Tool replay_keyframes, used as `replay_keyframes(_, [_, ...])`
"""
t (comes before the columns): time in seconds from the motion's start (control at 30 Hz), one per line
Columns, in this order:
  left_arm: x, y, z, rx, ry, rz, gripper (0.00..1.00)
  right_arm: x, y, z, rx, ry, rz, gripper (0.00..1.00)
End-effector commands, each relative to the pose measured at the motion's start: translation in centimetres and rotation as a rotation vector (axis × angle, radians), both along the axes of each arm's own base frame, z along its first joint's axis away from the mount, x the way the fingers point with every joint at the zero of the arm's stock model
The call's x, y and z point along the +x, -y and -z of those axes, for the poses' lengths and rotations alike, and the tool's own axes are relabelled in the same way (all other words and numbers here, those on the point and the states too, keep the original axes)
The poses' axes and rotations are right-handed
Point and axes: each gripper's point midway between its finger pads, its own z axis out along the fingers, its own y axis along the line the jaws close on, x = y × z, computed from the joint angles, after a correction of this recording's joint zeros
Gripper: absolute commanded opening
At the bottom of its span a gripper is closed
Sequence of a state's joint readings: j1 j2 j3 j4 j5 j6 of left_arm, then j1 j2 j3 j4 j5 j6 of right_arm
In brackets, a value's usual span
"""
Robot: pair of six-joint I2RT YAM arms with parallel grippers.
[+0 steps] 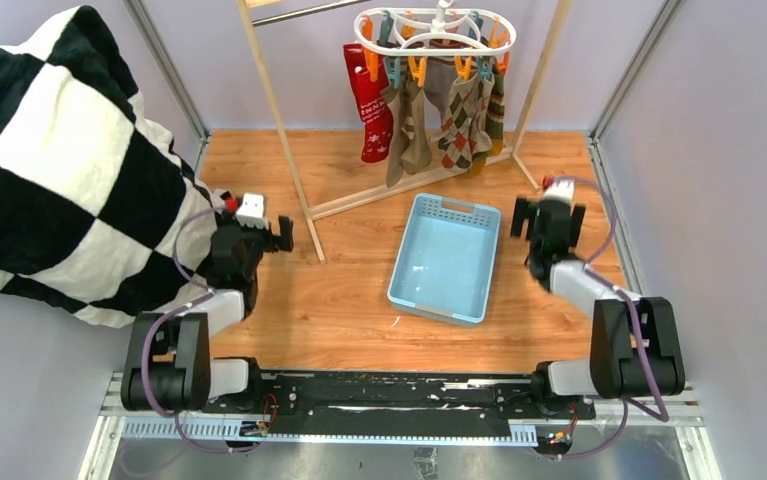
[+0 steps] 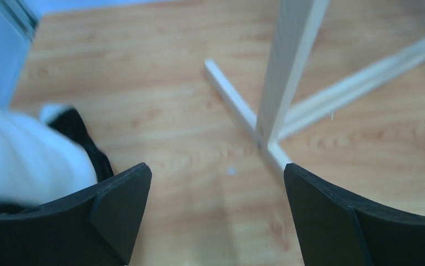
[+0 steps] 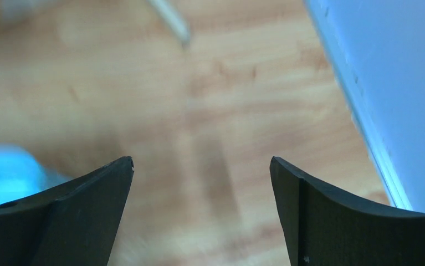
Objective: Remove the socks clipped to the hanger
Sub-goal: Adjust the clothesline at the center of the board.
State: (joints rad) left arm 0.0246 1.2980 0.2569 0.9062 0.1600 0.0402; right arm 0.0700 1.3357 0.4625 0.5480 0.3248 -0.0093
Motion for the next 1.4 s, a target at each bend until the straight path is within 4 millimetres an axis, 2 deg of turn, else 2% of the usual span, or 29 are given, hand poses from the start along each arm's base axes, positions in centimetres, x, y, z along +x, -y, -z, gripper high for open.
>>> replay_keyframes(0.0, [1.9, -0.1, -4.4, 0.013, -0.128, 0.011, 1.0, 0.2, 0.1, -3.9, 0.161, -0.127, 0.201, 1.0])
replay_keyframes(0.03, [1.6, 0.4, -4.2, 0.012, -0.203, 0.045, 1.0, 0.1, 0.0, -4.2, 0.243, -0.114, 0.26, 1.0])
replay_keyframes(0.07, [1.4, 0.8, -4.5, 0.01, -0.245, 0.072, 1.0, 0.4, -1.0, -4.3, 0.339, -0.108, 0.242, 1.0])
replay_keyframes(0.13, [1.0, 1.4, -5.5, 0.003, -0.309, 0.112, 1.0, 1.0, -4.5, -4.9, 0.551, -0.133, 0.078, 1.0])
replay_keyframes(0.2, [0.5, 1.7, -6.9, -0.005, -0.346, 0.128, 1.0, 1.0, -6.7, -6.4, 0.673, -0.11, -0.065, 1.0])
replay_keyframes(0.23, [0.2, 1.8, -7.4, -0.007, -0.36, 0.132, 1.0, 1.0, -7.3, -7.4, 0.674, -0.082, -0.115, 1.0])
replay_keyframes(0.3, [-0.6, 2.1, -8.8, -0.001, -0.365, 0.151, 1.0, 0.6, -6.6, -9.1, 0.604, -0.047, -0.102, 1.0])
replay_keyframes(0.47, [-2.8, 2.9, -11.0, 0.017, -0.37, 0.218, 1.0, 0.2, -7.3, -14.3, 0.446, 0.05, -0.144, 1.0])
replay_keyframes(0.53, [-3.6, 3.3, -11.4, 0.02, -0.394, 0.251, 1.0, 0.3, -8.9, -15.9, 0.423, 0.084, -0.217, 1.0])
replay_keyframes(0.6, [-4.3, 3.6, -11.2, 0.026, -0.438, 0.278, 1.0, 0.6, -12.0, -17.1, 0.362, 0.103, -0.319, 1.0])
replay_keyframes(0.67, [-4.5, 3.5, -11.0, 0.038, -0.482, 0.292, 1.0, 1.1, -14.5, -17.3, 0.254, 0.097, -0.365, 1.0])
replay_keyframes(0.73, [-4.9, 3.5, -11.0, 0.055, -0.534, 0.314, 1.0, 2.1, -15.9, -17.8, 0.187, 0.096, -0.38, 1.0])
replay_keyframes(0.83, [-5.7, 3.7, -11.7, 0.081, -0.59, 0.358, 1.0, 3.8, -16.6, -19.0, 0.173, 0.125, -0.398, 1.0])
replay_keyframes(0.93, [-7.0, 4.2, -12.9, 0.094, -0.586, 0.406, 1.0, 5.5, -17.6, -21.0, 0.176, 0.164, -0.45, 0.98])
replay_keyframes(1.07, [-9.1, 4.7, -14.0, 0.105, -0.577, 0.455, 1.0, 7.8, -17.5, -22.5, 0.186, 0.178, -0.48, 0.93])
replay_keyframes(1.2, [-10.9, 5.8, -14.6, 0.103, -0.573, 0.517, 1.0, 9.5, -17.2, -22.1, 0.232, 0.164, -0.511, 0.83])
replay_keyframes(1.23, [-11.3, 6.7, -14.6, 0.124, -0.569, 0.55, 1.0, 9.8, -17.2, -21.9, 0.244, 0.159, -0.52, 0.82])
replay_keyframes(1.37, [-10.8, 7.8, -14.2, 0.152, -0.602, 0.568, 1.0, 10.6, -17.5, -20.9, 0.272, 0.133, -0.553, 0.82])
